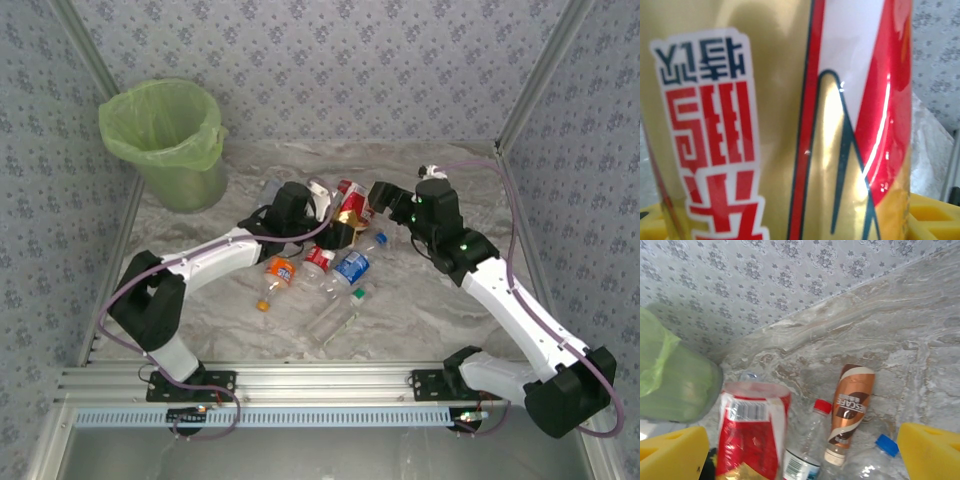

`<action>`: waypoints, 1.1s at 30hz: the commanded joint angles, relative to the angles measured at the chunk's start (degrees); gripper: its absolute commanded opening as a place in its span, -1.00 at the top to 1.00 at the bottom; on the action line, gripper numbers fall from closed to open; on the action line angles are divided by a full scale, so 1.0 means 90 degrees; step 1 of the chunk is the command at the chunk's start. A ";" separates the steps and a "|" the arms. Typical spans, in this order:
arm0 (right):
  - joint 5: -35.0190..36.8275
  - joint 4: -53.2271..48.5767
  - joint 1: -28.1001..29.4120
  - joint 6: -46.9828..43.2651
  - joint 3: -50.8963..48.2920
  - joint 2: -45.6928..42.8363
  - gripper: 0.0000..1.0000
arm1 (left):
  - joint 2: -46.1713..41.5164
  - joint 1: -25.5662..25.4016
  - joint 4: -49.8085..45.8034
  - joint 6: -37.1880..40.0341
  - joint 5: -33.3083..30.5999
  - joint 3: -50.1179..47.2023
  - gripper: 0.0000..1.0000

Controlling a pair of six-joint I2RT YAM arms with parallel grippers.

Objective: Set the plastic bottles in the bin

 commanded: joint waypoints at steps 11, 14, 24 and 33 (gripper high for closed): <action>0.0463 0.1207 0.0220 -0.1472 -0.0903 -0.0361 -0.97 | -0.0813 0.0358 -0.1085 0.0426 -0.1087 0.0699 0.11; 0.0470 0.1544 0.0228 -0.1399 -0.1042 -0.0297 -0.98 | -0.0835 0.0447 -0.1390 0.0465 -0.1395 0.0964 0.11; 0.0630 0.1633 0.0240 -0.0993 -0.0924 -0.0267 -0.97 | -0.0671 0.0876 -0.2404 0.0827 -0.3233 0.2051 0.14; 0.0644 0.1659 0.0269 -0.0846 -0.0919 -0.0445 -0.98 | -0.1073 0.1564 -0.2218 0.1356 -0.4476 0.2549 0.13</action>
